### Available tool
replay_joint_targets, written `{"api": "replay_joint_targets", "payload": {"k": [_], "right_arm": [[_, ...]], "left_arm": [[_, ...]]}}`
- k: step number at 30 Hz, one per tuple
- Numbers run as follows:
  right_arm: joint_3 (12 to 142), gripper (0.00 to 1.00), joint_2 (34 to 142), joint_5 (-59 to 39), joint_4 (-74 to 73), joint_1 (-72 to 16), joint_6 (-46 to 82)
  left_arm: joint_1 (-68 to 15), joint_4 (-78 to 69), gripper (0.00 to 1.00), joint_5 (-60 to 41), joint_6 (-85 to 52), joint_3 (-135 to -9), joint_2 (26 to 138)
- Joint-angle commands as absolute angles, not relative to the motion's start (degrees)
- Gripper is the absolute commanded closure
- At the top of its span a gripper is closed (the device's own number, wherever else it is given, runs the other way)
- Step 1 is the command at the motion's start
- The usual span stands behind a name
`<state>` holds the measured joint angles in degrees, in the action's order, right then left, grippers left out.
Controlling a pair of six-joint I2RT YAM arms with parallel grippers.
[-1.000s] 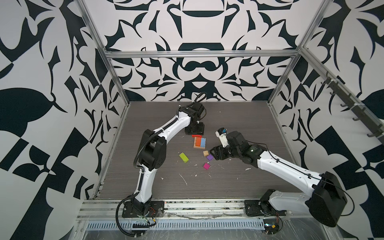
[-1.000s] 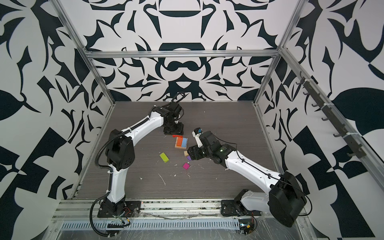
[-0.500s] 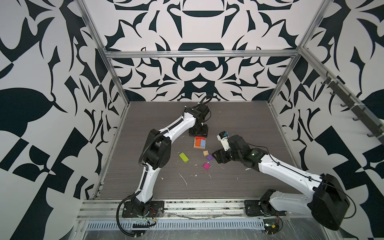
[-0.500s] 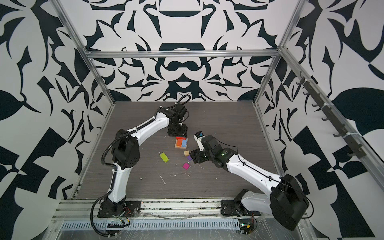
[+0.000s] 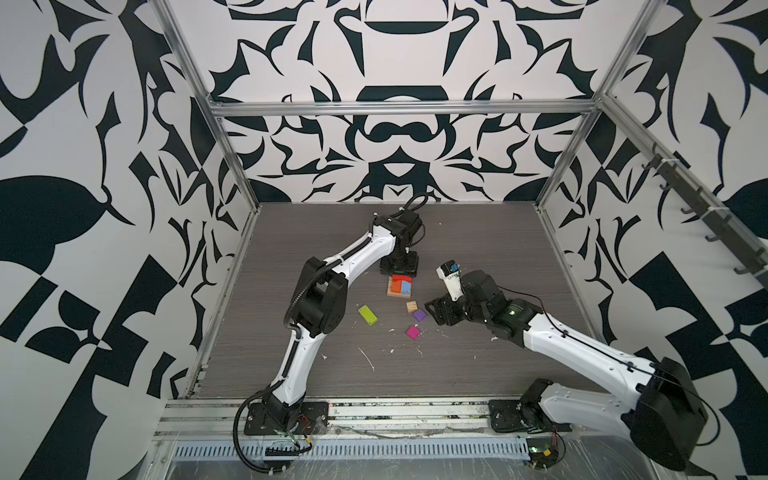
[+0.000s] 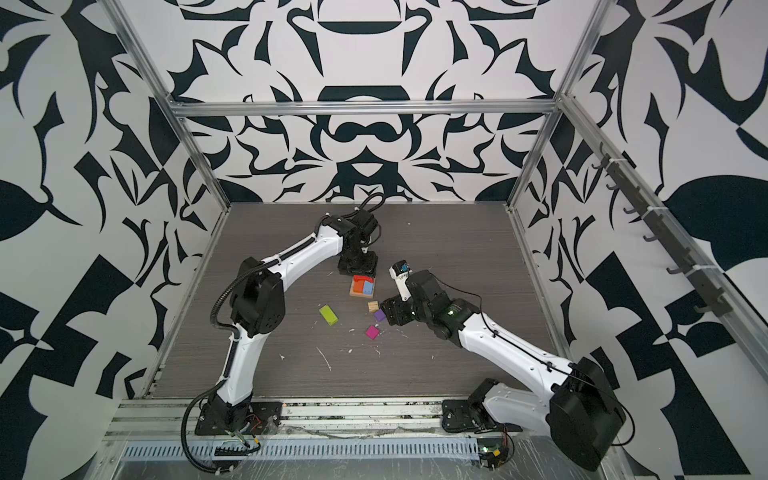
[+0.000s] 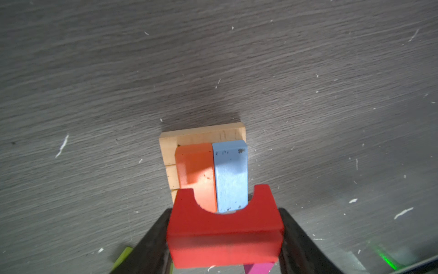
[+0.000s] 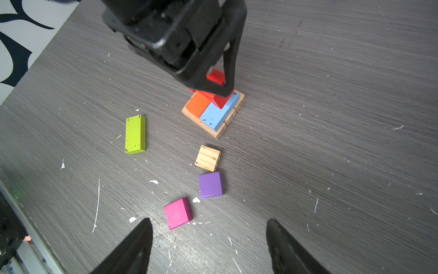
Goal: Build the wood block tower
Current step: 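Lift the red arch block and carry it over the stack with the left gripper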
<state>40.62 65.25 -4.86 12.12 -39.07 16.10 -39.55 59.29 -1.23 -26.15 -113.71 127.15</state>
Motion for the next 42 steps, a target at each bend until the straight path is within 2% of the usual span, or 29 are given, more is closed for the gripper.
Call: {"api": "replay_joint_targets", "payload": {"k": [1, 42], "right_arm": [[40.34, 0.21, 64.16, -4.17, 10.77, -38.94, 15.36], [41.04, 0.21, 65.43, -4.6, 10.55, -38.95, 15.47]], "left_arm": [[-39.96, 62.4, 0.47, -0.43, -26.1, -115.84, 128.36], [-40.96, 64.25, 0.46, 2.86, -24.43, -116.81, 130.25]]}}
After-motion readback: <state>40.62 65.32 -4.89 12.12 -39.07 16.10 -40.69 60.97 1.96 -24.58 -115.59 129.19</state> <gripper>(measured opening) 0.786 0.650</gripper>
